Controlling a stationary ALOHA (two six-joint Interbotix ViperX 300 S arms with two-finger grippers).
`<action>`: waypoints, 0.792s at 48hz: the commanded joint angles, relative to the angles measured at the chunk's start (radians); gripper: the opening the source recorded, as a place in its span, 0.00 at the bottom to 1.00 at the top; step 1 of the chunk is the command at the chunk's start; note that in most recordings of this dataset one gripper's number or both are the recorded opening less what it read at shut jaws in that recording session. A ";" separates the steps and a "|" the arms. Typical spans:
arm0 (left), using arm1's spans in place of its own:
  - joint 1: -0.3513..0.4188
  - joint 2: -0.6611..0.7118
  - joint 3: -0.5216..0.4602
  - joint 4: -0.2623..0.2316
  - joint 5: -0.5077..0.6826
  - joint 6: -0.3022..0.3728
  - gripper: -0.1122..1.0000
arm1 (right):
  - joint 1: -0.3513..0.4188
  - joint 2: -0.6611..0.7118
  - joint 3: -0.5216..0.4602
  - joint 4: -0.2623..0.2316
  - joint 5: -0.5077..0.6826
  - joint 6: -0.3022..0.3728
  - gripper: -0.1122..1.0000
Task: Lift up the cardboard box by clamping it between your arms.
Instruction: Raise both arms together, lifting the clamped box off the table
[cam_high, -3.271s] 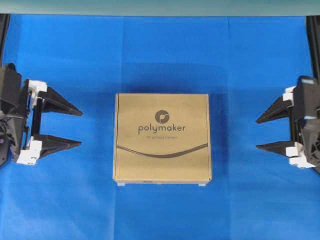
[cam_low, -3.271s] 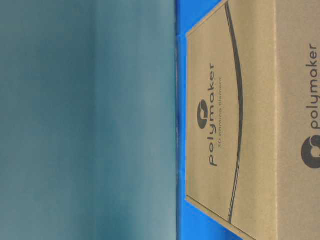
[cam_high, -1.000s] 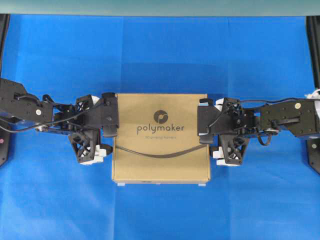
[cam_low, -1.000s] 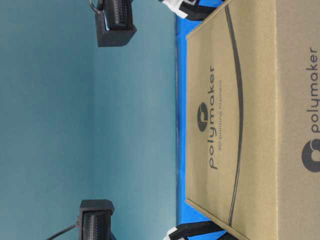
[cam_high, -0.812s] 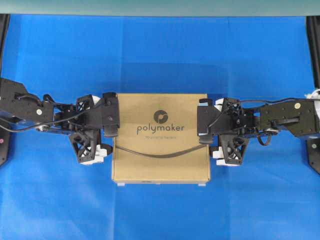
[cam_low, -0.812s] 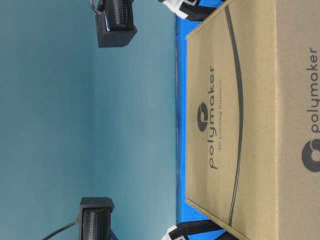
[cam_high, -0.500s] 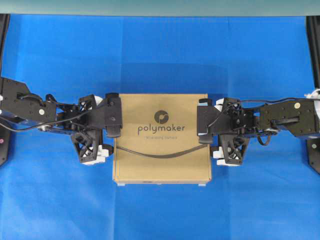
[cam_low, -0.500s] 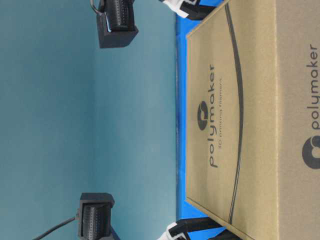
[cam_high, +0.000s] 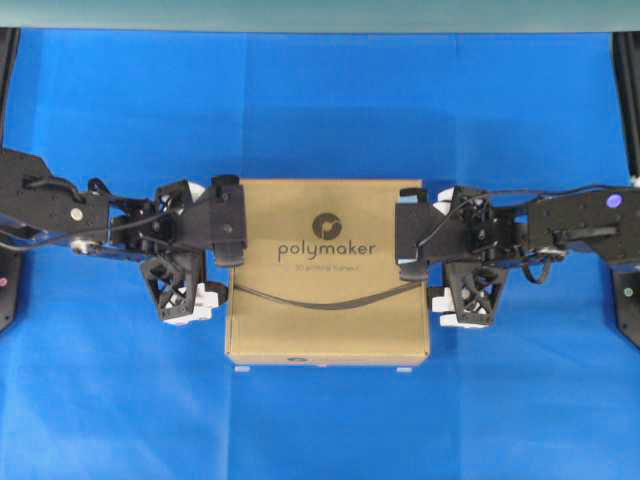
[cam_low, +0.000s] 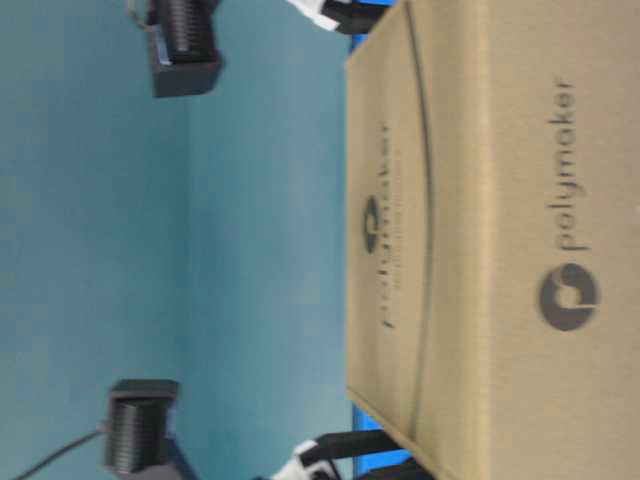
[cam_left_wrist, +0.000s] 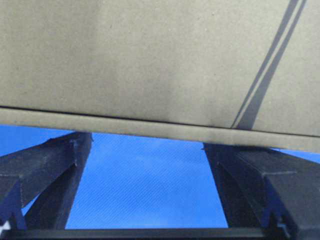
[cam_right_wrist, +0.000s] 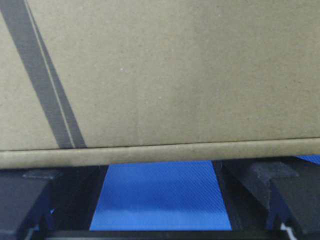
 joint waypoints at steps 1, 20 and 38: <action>0.003 -0.040 -0.064 -0.003 0.032 -0.003 0.88 | -0.002 -0.063 -0.066 0.006 0.040 0.009 1.00; 0.000 -0.120 -0.204 -0.003 0.270 -0.006 0.88 | 0.000 -0.170 -0.187 0.006 0.290 0.011 1.00; 0.000 -0.193 -0.360 -0.003 0.486 -0.003 0.88 | 0.000 -0.272 -0.337 0.006 0.520 0.012 1.00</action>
